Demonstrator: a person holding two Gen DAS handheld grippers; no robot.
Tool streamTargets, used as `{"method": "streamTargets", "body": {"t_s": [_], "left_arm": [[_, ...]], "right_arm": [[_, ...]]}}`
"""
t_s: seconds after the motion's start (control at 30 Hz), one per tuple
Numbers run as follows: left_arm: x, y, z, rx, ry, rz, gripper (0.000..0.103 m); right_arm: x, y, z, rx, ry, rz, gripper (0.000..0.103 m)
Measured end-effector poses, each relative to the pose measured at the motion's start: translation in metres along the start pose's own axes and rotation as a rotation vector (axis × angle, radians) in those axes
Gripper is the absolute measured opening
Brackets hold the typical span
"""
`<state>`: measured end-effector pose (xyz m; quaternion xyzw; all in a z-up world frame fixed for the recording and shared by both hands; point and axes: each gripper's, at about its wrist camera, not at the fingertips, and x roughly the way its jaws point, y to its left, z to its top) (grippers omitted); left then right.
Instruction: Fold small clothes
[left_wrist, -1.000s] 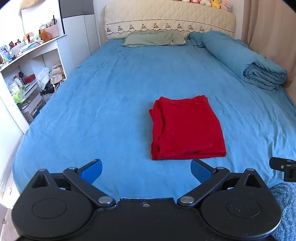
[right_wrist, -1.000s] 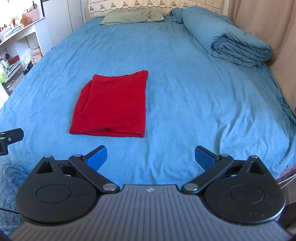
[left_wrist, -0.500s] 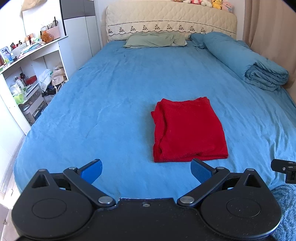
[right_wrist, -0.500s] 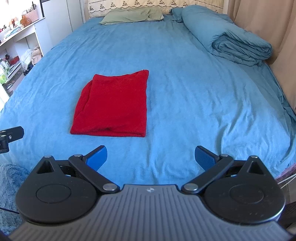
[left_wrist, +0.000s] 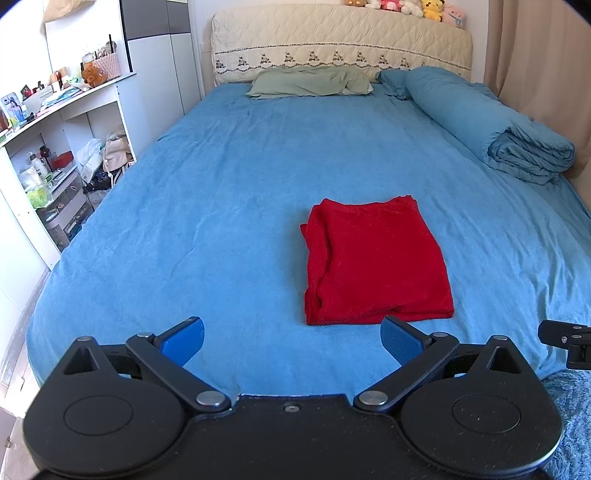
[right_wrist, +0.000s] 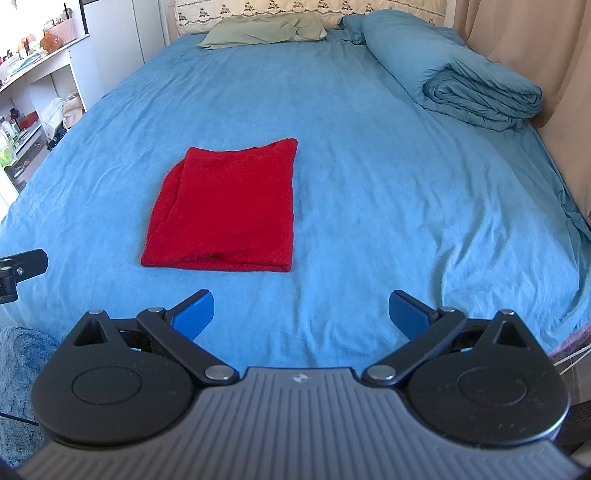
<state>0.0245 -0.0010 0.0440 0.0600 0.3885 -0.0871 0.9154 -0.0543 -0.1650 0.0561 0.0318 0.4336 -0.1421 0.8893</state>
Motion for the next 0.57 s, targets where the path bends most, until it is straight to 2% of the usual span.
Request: {"method": "streamTargets", "body": {"t_s": [0.57], "left_arm": [[-0.0012, -0.0065, -0.0023, 0.022, -0.026, 0.021, 0.103]], "right_arm": [[-0.0021, 0.0000, 0.0002, 0.007, -0.003, -0.004, 0.103]]}}
